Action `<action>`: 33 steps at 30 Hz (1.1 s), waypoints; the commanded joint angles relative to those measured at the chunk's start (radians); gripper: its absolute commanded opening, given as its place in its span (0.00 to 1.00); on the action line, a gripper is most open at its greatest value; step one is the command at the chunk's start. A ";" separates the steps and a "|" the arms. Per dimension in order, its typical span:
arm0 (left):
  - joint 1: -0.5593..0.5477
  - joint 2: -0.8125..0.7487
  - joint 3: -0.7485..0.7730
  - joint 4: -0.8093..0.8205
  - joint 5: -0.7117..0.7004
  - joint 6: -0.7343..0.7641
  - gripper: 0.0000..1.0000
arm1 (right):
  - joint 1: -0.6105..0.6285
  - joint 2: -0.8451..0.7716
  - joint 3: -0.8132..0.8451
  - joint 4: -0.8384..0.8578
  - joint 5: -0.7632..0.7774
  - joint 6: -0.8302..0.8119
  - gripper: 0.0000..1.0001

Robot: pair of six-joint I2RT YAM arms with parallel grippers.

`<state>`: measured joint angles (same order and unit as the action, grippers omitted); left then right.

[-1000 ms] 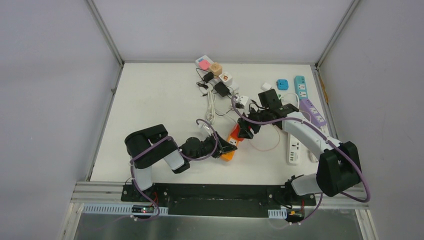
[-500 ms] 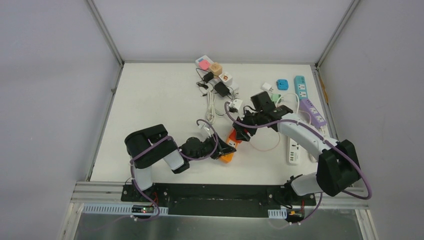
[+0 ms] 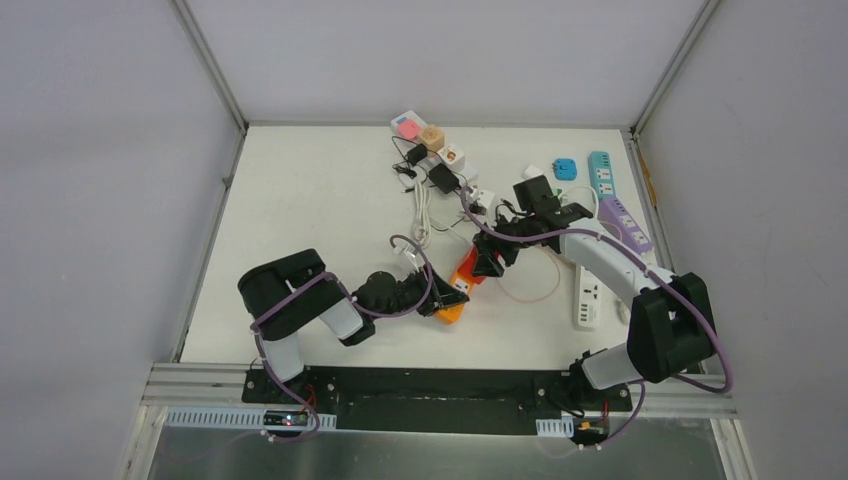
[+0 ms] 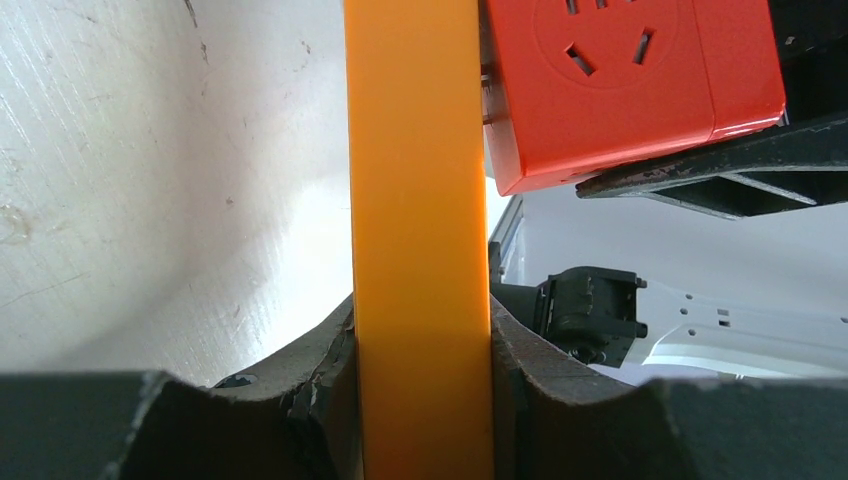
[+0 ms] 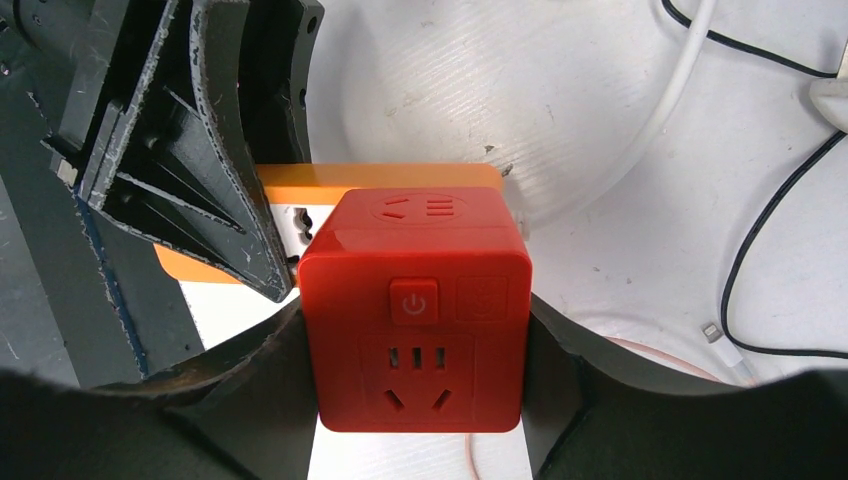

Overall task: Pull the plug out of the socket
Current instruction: Remove the plug from the socket.

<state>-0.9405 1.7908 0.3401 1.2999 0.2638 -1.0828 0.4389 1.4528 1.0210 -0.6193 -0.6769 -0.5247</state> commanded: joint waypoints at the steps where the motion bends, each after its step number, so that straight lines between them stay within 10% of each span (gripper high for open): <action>1: 0.009 -0.052 0.010 0.119 0.024 0.079 0.00 | 0.004 -0.008 0.035 -0.017 -0.080 0.055 0.00; 15: 0.013 0.030 0.060 0.119 0.007 0.041 0.00 | 0.183 -0.061 -0.004 0.048 0.029 0.064 0.00; 33: 0.035 -0.031 0.023 0.118 0.010 0.038 0.00 | 0.012 -0.063 0.016 -0.004 -0.040 0.055 0.00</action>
<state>-0.9253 1.8172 0.3508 1.3079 0.2726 -1.0733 0.4747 1.4368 1.0161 -0.6075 -0.5968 -0.5003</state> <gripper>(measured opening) 0.363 0.634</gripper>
